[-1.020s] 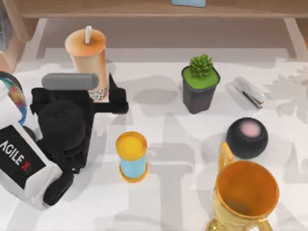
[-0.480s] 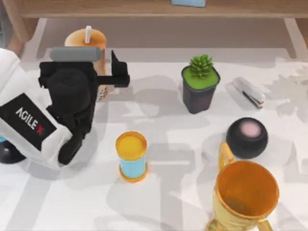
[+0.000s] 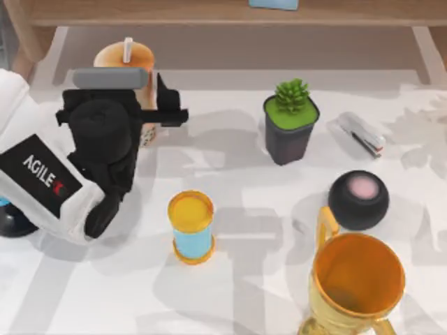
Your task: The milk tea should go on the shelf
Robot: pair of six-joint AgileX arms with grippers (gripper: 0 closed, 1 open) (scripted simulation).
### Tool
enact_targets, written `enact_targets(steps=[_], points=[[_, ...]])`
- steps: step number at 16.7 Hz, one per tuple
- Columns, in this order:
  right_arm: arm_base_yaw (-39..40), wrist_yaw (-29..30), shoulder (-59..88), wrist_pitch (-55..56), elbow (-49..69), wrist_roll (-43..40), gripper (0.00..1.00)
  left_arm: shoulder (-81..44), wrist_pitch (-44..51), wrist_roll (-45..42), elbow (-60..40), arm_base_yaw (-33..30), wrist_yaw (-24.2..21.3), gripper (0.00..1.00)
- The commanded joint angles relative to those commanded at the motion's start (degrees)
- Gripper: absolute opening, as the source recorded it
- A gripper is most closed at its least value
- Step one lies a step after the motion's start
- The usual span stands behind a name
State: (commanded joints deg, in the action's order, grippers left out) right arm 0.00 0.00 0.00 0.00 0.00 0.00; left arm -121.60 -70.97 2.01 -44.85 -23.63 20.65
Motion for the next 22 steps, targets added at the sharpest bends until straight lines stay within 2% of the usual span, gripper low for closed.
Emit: enact_targets(steps=[9, 22], points=[[0.0, 0.0, 0.0, 0.0, 0.0, 0.0, 1.0, 0.0, 0.0, 0.0, 0.0, 0.0, 0.0, 0.02], [0.0, 0.0, 0.0, 0.0, 0.0, 0.0, 1.0, 1.3, 1.2, -0.1, 0.0, -0.1, 0.0, 0.0]])
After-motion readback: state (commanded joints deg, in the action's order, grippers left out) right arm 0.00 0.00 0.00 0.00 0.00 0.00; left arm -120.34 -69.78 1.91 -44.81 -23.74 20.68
